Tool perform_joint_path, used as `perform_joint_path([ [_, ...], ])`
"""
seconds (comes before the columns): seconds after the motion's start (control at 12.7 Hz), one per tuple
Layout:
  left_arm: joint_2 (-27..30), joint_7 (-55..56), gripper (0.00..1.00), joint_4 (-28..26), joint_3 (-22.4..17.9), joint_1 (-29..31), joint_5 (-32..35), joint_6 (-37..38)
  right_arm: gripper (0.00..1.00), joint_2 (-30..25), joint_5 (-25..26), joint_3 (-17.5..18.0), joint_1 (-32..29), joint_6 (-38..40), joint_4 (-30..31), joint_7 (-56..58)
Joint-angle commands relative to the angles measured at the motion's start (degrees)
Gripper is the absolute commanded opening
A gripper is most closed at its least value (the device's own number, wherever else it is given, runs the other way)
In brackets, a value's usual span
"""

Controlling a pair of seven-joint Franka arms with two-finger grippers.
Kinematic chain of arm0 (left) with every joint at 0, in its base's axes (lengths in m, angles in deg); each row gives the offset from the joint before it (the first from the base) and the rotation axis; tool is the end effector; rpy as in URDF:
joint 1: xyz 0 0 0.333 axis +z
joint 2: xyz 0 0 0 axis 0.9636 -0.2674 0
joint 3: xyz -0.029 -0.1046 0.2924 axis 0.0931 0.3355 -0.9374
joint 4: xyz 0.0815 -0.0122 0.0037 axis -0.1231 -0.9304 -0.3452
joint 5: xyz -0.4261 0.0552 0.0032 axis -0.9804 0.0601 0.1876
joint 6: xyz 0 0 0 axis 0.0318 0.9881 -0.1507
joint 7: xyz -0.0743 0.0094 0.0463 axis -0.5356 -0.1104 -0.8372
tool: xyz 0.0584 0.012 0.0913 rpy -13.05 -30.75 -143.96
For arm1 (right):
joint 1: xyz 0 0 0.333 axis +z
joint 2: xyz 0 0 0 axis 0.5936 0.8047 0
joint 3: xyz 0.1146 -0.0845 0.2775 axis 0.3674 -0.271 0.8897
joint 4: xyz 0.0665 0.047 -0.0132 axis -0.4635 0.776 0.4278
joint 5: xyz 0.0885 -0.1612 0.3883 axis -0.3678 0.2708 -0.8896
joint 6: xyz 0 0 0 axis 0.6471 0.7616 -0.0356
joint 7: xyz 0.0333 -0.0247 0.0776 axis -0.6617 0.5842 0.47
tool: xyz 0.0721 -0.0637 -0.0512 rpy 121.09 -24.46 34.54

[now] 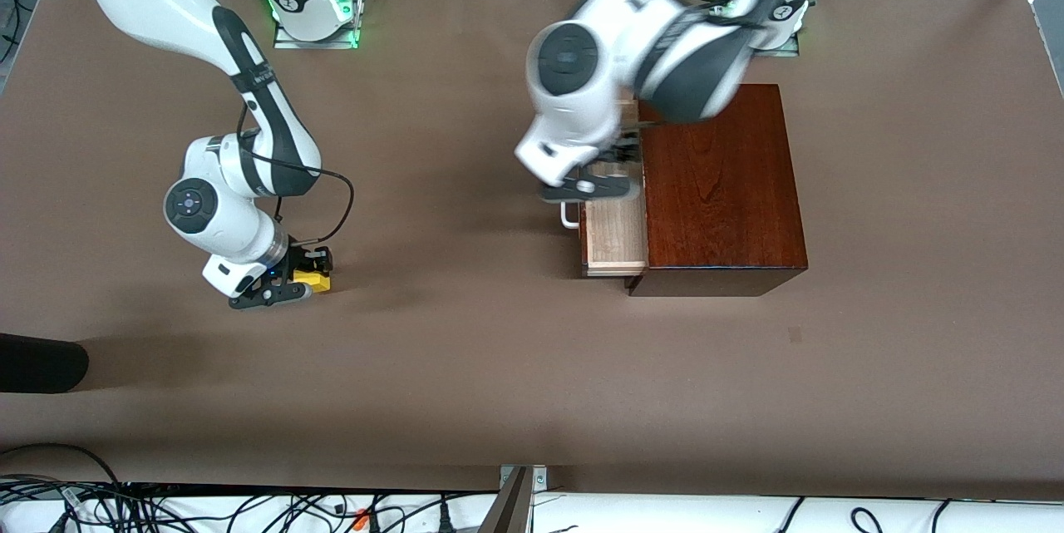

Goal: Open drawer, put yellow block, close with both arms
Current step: 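Lift the yellow cube with the right gripper while the left gripper withdraws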

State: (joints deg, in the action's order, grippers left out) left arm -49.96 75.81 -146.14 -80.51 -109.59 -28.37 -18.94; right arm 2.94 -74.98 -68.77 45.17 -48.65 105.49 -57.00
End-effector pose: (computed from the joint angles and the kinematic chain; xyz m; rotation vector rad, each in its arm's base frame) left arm 0.5771 -0.4276 0.4462 -2.9986 -0.0526 0.2533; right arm 0.6643 0.1113 0.2121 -3.1049 -0.3102 -0.0549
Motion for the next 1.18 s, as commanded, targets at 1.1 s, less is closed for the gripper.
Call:
perform_joint_path([
  [1.1,29.2,-34.3,1.00,-25.4,0.4,32.4,-1.0,-9.2,0.44,5.0,5.2,4.9,34.2,28.4,-40.0,6.8],
])
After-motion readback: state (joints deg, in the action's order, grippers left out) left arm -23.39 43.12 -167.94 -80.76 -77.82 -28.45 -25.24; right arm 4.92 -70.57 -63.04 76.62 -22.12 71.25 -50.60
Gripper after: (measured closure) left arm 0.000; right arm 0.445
